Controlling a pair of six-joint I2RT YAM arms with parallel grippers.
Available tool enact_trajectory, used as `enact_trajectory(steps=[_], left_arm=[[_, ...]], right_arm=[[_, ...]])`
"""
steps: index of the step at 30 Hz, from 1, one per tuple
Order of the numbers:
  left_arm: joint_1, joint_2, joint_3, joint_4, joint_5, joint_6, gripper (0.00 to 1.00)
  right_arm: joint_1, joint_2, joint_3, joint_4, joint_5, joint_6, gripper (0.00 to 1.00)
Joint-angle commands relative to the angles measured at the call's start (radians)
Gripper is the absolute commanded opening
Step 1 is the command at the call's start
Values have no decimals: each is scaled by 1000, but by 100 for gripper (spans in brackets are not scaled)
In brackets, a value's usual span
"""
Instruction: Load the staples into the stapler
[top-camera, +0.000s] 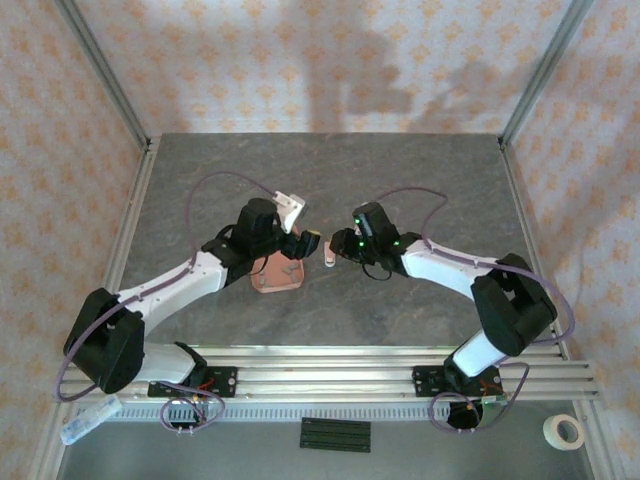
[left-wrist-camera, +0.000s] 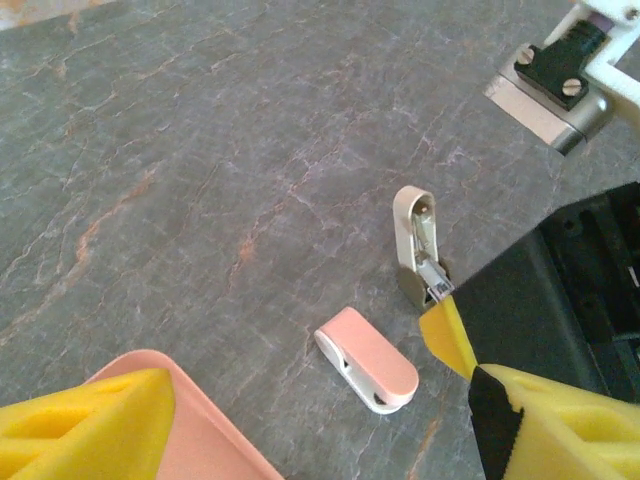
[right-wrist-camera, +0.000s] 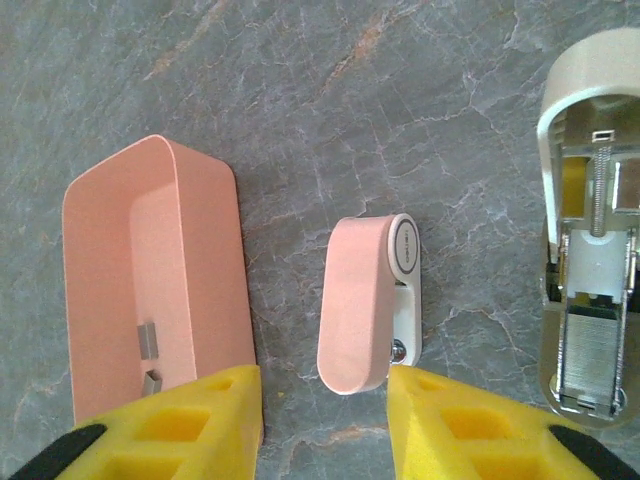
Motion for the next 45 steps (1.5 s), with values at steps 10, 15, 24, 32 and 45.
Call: enact_trajectory(steps=[10, 15, 24, 32, 45], left_arm=[[6, 234, 283, -131, 169, 45, 79], [3, 383, 432, -194, 263, 66, 78], [-36, 679, 727, -323, 399, 154, 77], [-42, 859, 914, -418, 450, 232, 76], [-73, 947, 1036, -615, 606, 399, 74]], right_arm=[[-97, -316, -198, -40, 47, -30, 38], [-120, -457, -258, -128, 76, -70, 40], [-145, -601, -372, -168, 106, -47, 41], [-149, -658, -421, -185, 107, -32, 41], [-153, -731, -443, -231, 135, -31, 41]])
